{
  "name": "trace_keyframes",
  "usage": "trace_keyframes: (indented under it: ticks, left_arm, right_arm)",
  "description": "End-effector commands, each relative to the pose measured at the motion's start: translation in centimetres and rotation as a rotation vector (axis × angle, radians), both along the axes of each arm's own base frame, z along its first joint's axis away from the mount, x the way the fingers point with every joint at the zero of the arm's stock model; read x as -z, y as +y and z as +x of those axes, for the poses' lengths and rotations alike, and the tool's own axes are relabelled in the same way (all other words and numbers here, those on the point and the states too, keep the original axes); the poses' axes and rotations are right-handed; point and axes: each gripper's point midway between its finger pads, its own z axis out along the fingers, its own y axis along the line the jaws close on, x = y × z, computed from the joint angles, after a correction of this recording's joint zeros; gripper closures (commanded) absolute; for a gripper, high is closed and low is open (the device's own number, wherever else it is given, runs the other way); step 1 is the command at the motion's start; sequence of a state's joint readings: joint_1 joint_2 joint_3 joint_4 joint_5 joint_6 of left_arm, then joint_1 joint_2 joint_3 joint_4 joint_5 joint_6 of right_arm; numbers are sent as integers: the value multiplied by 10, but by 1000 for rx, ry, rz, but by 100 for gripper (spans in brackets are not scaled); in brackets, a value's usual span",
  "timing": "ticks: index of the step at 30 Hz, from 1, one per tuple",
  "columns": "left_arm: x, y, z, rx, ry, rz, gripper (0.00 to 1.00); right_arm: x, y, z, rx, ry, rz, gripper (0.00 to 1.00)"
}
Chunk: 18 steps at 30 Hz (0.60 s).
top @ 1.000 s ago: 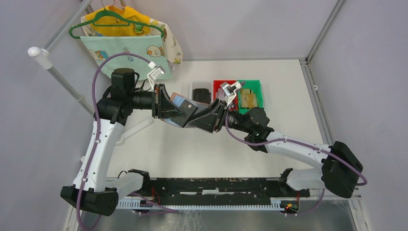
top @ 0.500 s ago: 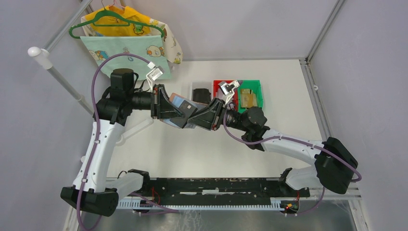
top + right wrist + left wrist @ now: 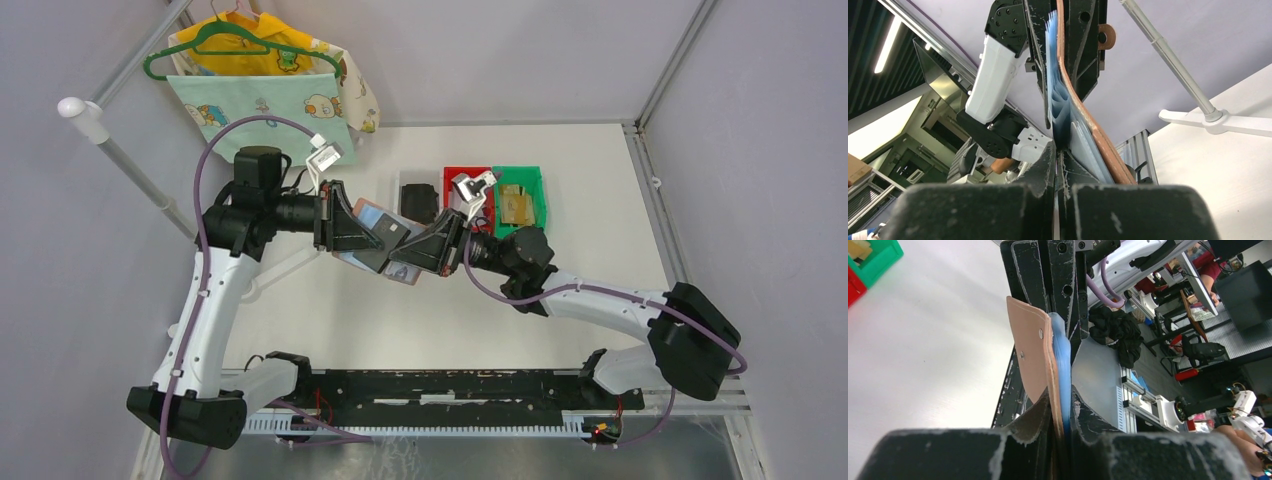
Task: Take the credit cards out of the card holder
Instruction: Remove the credit card from the card holder.
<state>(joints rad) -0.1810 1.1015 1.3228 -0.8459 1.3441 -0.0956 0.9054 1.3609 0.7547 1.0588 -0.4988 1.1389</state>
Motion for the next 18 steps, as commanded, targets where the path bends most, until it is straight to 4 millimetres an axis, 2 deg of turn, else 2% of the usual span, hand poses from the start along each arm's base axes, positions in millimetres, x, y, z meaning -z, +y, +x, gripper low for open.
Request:
trace_keyframes:
  ticks: [1, 8, 15, 18]
  left_arm:
    - [-2, -1, -10, 57, -3, -17, 87]
    - [-7, -2, -9, 61, -8, -22, 93]
    - [-8, -1, -11, 61, -12, -22, 97]
    - [-7, -1, -11, 56, -19, -18, 98]
  right_arm:
    - [-37, -22, -12, 16, -84, 154, 100]
    - [-18, -29, -18, 18, -77, 134, 100]
    - [-17, -29, -17, 22, -81, 132, 100]
    - [-22, -26, -16, 19, -82, 137, 81]
